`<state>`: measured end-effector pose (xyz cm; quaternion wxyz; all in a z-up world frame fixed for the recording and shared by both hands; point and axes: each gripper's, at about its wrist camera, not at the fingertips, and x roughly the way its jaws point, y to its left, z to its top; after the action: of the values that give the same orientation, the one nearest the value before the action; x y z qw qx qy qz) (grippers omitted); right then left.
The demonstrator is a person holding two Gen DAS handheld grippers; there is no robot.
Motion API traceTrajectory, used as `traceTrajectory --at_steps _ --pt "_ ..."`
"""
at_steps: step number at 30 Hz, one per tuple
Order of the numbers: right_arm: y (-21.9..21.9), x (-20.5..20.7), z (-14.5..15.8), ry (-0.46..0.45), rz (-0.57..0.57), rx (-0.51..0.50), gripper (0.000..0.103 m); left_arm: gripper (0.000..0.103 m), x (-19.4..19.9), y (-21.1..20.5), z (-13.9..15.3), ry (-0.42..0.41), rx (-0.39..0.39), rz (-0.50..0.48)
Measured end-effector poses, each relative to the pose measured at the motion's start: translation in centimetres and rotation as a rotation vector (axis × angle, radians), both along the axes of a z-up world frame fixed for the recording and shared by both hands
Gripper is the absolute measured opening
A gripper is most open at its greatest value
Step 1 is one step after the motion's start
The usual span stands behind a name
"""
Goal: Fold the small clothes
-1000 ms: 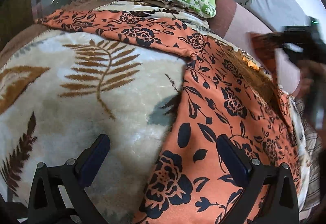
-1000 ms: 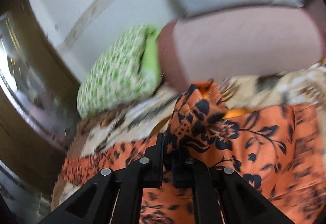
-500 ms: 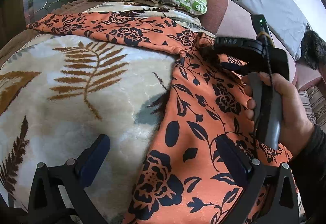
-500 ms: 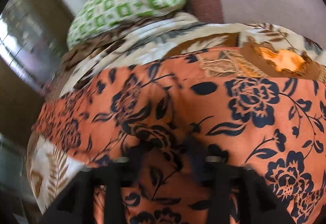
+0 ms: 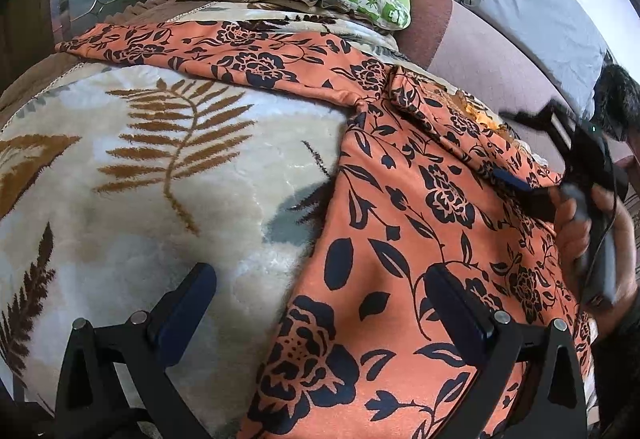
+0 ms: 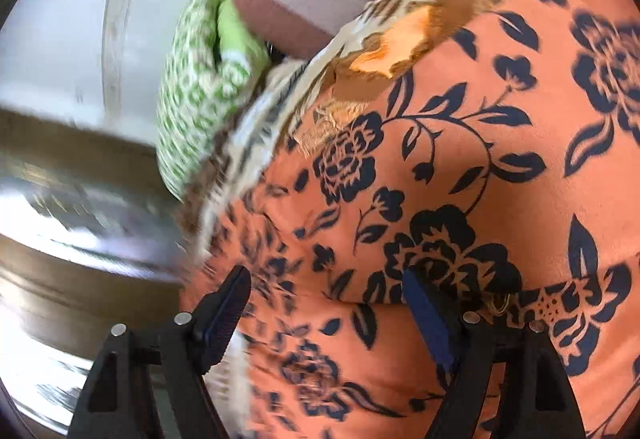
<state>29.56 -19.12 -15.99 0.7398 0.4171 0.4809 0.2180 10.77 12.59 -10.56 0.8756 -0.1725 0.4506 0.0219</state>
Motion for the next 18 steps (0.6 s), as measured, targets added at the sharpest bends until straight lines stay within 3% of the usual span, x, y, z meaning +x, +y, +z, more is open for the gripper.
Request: traceTrajectory --at_steps 2,6,9,10,13,16,17,18 --pt "2.1 1.1 0.1 0.008 0.047 0.122 0.082 0.103 0.0 0.1 0.0 -0.001 -0.004 0.000" --pt "8.1 3.2 -0.1 -0.010 0.159 0.259 0.082 0.103 0.0 0.8 0.1 -0.005 -0.049 0.007" --pt "10.9 3.9 -3.3 0.079 0.180 0.162 0.082 0.103 0.0 1.7 0.2 -0.011 -0.091 0.028" --pt "10.8 3.5 -3.0 0.044 0.155 0.160 0.082 0.103 0.0 1.9 0.2 -0.012 -0.099 0.033" --pt "11.3 3.2 -1.4 0.069 0.185 0.133 0.083 0.103 0.0 2.8 0.5 -0.025 -0.145 0.061" --pt "10.6 3.1 1.1 -0.056 0.151 0.133 0.083 0.103 -0.3 3.6 1.2 -0.044 -0.201 0.084" --pt "10.5 3.5 0.7 -0.066 0.128 0.089 0.088 0.103 -0.3 3.9 1.5 -0.050 -0.216 0.092" --pt "10.6 4.0 -0.5 -0.006 0.115 0.016 0.090 0.103 -0.3 4.3 1.7 -0.049 -0.228 0.096"
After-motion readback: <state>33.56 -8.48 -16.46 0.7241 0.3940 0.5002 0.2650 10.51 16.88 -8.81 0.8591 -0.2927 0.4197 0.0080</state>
